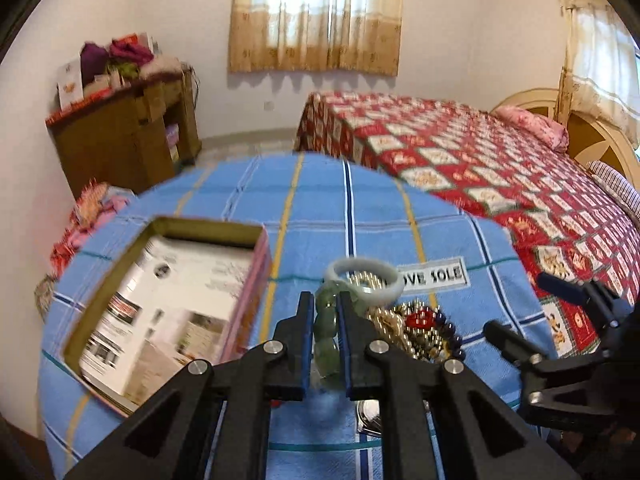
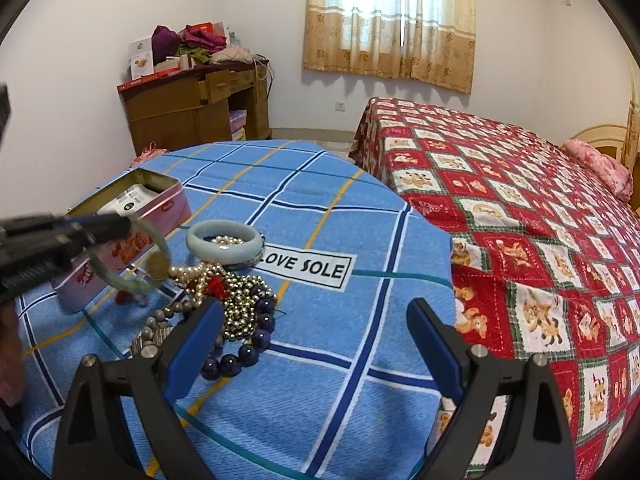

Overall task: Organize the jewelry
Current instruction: 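Grasp the green jade bangle with the left tool while the right tool grasps the pale jade bangle, then carry both bangles into the pink tin and open both tools to release them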

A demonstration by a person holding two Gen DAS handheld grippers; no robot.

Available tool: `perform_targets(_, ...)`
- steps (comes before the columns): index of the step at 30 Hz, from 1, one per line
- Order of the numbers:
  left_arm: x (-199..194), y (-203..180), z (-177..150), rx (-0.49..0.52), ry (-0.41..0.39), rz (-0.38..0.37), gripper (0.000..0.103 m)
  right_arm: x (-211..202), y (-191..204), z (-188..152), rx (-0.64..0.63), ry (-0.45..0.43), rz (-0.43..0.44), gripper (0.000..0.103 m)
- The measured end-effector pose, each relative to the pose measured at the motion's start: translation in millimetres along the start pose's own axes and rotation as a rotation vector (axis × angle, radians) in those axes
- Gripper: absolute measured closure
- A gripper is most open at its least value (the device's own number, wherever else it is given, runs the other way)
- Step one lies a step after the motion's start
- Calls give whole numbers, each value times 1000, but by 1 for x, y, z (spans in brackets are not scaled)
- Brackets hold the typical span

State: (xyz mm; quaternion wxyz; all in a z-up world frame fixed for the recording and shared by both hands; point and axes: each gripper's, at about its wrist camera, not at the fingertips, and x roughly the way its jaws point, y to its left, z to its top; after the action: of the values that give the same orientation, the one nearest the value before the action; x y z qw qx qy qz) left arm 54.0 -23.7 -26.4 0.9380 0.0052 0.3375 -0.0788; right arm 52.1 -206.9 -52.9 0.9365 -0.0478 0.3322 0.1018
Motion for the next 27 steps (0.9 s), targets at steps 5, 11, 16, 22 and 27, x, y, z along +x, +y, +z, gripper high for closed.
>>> perform_targets(5,-12,5,8,1,-45,12,94,3,2,5,-12,0,21,11)
perform_targets(11,1,11,3,-3,-16,36,94,27,5,32,-22,29,63,36)
perform_targets(16,4,16,-1,-9,-14,59,94,65,15,56,-41,102,107,54)
perform_targets(22,3,21,-2,-13,-21,67,94,106,32,63,-90,202,137,64)
perform_targets(27,4,28,-5,-28,-15,63,94,118,38,57,-117,273,167,69)
